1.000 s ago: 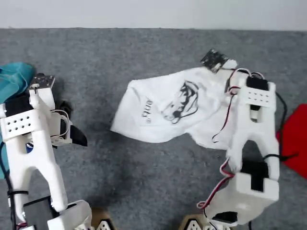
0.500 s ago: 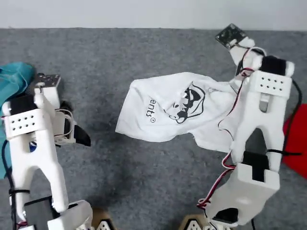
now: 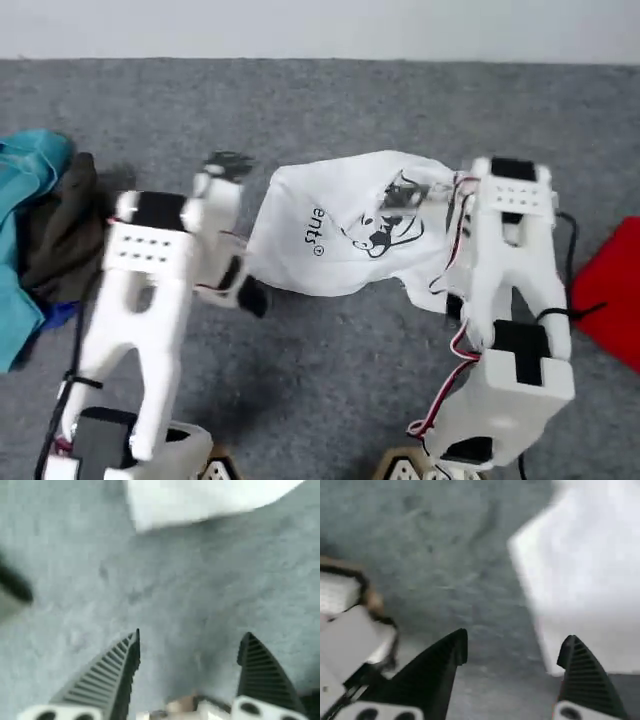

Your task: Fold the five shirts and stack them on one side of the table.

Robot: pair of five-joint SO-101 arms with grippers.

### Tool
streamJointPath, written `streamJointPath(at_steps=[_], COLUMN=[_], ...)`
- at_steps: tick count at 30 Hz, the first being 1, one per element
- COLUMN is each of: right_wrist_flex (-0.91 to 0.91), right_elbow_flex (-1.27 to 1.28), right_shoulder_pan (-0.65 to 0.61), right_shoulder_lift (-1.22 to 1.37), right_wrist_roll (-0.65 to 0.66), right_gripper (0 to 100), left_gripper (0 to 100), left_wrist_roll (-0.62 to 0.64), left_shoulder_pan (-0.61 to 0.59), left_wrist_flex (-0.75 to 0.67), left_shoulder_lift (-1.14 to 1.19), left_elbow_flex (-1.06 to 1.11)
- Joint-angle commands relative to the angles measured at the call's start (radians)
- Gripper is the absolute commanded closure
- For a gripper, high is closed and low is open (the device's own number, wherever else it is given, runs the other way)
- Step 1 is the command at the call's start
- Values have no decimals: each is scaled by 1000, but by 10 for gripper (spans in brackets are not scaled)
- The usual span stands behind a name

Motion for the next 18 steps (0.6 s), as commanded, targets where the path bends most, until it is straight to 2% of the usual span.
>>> streamJointPath(at_steps=[1,4,9,18], right_wrist_flex=[1,-48,-105,-110], right_elbow_flex=[55,77,74,-2], right_shoulder_pan=[12,12,12,12], right_shoulder_lift=[-28,8,82,191], right_wrist_roll=[15,12,-8,-44], right_gripper=[697,697,697,697], left_gripper=[703,708,777,779], left_wrist_roll=[-12,-83,-207,-288], left_shoulder_pan=[71,74,71,100], left_wrist_flex=[-192,-278,-368,-377], left_shoulder_lift=[-5,69,281,539], left_elbow_flex=[-33,-27,-54,-151])
